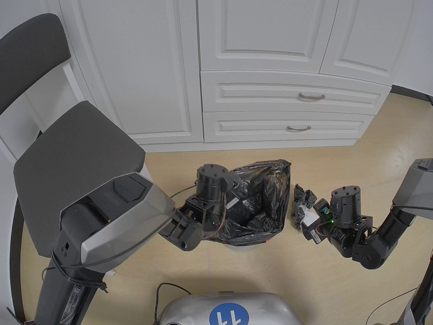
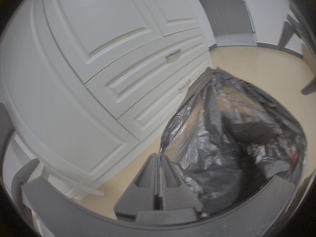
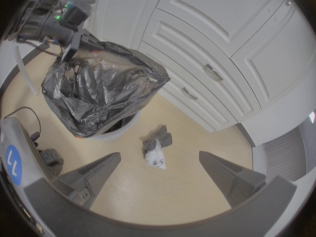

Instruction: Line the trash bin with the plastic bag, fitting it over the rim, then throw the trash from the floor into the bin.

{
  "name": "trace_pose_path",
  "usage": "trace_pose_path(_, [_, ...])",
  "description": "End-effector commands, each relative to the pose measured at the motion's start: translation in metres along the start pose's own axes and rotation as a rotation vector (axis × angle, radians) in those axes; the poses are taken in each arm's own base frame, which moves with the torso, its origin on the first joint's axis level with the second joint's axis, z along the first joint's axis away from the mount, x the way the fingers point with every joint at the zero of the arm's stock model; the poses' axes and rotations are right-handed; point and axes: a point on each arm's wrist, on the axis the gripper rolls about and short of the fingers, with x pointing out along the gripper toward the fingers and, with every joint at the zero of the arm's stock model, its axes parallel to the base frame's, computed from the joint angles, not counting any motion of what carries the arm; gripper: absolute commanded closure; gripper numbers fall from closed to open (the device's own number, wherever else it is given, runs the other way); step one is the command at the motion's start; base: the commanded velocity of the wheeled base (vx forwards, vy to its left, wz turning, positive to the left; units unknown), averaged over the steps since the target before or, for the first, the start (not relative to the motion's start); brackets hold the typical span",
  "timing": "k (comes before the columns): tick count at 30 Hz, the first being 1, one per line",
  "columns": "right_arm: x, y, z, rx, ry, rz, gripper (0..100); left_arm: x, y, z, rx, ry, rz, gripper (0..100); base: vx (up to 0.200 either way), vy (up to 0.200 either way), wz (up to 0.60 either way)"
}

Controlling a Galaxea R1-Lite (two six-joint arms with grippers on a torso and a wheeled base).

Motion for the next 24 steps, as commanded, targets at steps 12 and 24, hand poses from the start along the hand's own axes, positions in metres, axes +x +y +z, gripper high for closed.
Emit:
trace_pose_path(12, [0.013,0.009,-0.002,0.012,-0.021,-0.013,0,0.045,0.035,-0.007,-0.071,-0.023,0.125,100,0.000,0.000,0.00])
trace_pose_path(24, [0.015,0.020,0.066,0.376,-0.237,0.024,0,0.039,0.036,0.004,-0.082,-0.042,0.121,100,0.000,0.000,0.00])
